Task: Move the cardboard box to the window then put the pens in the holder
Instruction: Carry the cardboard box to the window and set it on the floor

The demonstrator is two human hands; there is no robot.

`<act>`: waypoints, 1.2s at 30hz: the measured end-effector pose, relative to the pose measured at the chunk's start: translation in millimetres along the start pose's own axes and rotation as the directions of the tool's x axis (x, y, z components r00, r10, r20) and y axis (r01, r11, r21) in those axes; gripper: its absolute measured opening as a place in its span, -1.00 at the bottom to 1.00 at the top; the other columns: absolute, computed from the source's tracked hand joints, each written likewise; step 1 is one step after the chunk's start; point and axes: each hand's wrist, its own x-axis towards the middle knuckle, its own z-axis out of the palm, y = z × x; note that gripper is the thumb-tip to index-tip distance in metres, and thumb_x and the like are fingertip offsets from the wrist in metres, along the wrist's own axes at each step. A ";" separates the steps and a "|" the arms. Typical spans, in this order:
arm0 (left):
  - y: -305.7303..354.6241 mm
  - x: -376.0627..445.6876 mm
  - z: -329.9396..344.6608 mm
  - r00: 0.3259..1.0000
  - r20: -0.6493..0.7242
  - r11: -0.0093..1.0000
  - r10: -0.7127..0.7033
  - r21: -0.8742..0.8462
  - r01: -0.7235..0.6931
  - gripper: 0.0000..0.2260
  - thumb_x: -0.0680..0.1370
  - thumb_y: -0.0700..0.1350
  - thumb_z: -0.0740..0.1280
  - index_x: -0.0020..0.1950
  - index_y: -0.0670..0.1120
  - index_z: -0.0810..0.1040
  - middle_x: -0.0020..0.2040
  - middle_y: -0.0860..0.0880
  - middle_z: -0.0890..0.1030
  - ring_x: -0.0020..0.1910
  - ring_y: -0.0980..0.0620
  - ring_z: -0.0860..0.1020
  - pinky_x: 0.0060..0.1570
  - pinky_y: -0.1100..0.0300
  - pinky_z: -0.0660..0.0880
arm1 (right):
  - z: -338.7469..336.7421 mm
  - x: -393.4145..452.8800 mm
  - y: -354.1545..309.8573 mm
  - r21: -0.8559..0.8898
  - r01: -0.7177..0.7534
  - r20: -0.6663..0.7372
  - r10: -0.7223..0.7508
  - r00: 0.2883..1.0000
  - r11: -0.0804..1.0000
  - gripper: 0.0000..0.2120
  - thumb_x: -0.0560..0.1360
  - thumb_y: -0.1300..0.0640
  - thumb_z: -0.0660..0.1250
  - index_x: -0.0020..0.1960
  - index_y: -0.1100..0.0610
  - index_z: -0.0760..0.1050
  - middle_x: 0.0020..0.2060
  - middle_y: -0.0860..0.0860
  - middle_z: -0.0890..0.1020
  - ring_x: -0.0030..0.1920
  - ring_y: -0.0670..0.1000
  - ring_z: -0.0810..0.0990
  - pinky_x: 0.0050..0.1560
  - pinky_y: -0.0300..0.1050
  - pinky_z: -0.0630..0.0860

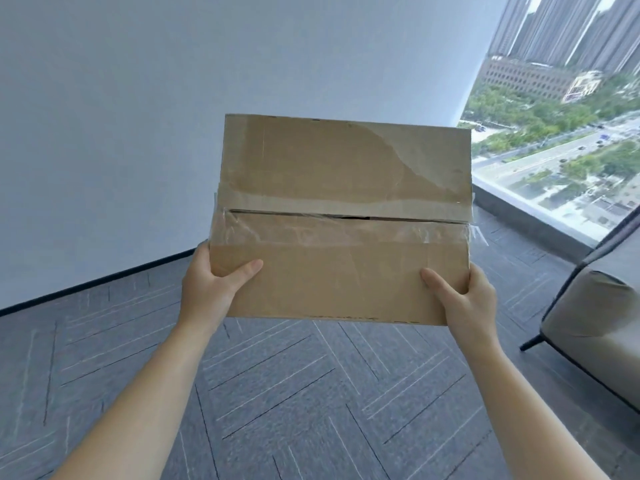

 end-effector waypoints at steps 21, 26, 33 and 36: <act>-8.8 462.6 363.9 0.964 0.263 0.999 0.032 -0.014 -0.030 -0.56 0.23 0.00 0.45 0.04 0.03 0.40 -0.13 0.17 0.51 -0.13 0.17 0.49 -0.25 0.26 0.40 | 45.5 503.4 75.9 -0.030 -0.092 -0.239 0.082 0.968 0.995 -0.61 0.29 -0.01 0.43 0.05 0.07 0.41 -0.13 -0.06 0.55 -0.07 0.02 0.53 -0.04 0.04 0.50; -6.7 557.1 452.3 0.942 0.335 1.000 0.029 -0.021 -0.023 -0.55 0.19 0.04 0.41 0.04 0.05 0.40 -0.11 0.17 0.51 -0.11 0.17 0.50 -0.18 0.21 0.45 | 45.1 613.5 91.1 -0.047 -0.108 -0.308 0.088 0.947 0.993 -0.59 0.33 0.05 0.41 0.12 0.13 0.41 -0.06 0.03 0.55 -0.03 0.07 0.53 -0.01 0.06 0.52; -23.7 674.0 591.3 0.929 0.368 0.999 0.037 -0.006 -0.037 -0.56 0.18 0.05 0.40 0.01 0.05 0.39 -0.13 0.19 0.50 -0.12 0.19 0.49 -0.18 0.22 0.43 | 36.0 774.4 139.0 -0.039 -0.126 -0.339 0.106 0.935 0.991 -0.59 0.27 -0.02 0.42 0.05 0.07 0.41 -0.17 -0.09 0.53 -0.15 -0.10 0.51 -0.17 -0.10 0.46; -24.7 728.6 667.6 0.930 0.366 0.999 0.041 -0.020 -0.036 -0.56 0.18 0.04 0.41 0.01 0.04 0.40 -0.13 0.19 0.50 -0.12 0.20 0.49 -0.21 0.25 0.41 | 21.8 864.9 159.8 -0.040 -0.129 -0.351 0.107 0.930 0.991 -0.56 0.28 -0.02 0.42 0.08 0.11 0.42 -0.19 -0.14 0.52 -0.15 -0.08 0.51 -0.13 -0.03 0.46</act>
